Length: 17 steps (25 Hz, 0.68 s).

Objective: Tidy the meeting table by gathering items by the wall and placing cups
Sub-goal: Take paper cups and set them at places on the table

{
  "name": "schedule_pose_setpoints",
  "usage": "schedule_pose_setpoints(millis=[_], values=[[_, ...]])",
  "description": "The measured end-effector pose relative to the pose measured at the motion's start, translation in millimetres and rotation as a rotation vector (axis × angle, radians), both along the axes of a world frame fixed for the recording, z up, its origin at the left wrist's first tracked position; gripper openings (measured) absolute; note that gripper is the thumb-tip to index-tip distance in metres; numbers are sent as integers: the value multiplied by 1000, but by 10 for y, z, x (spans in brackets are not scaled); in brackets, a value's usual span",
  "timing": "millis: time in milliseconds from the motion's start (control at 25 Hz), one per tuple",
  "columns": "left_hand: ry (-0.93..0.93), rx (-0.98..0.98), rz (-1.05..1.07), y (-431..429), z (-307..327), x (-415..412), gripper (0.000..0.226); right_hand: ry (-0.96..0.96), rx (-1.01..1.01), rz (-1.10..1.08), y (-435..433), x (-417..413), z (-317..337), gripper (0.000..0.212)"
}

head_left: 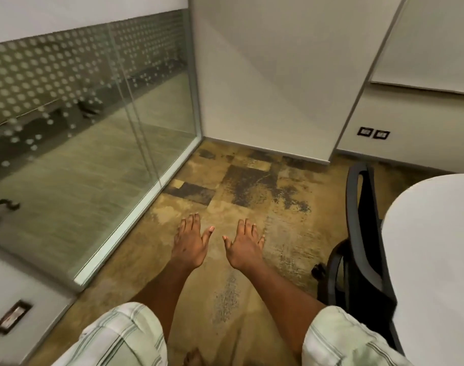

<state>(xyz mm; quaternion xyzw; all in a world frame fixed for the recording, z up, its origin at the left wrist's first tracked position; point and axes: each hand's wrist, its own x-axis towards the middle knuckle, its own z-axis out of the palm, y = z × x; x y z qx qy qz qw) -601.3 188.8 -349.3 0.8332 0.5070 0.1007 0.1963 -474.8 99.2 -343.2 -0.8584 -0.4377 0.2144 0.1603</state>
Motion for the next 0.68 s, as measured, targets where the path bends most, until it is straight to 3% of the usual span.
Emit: schedule_pose_setpoints(millis=[80,320,680], values=[[29,27,-101,730,33,353,72,5,-13,-97,574,241,57,72],[-29,39,-315,1713,76,1386,71,5,-3,-318,1457,1097,100,73],[16,-9,-519,2996,0,3650,73,31,-14,-565,2586,3366,-24,73]])
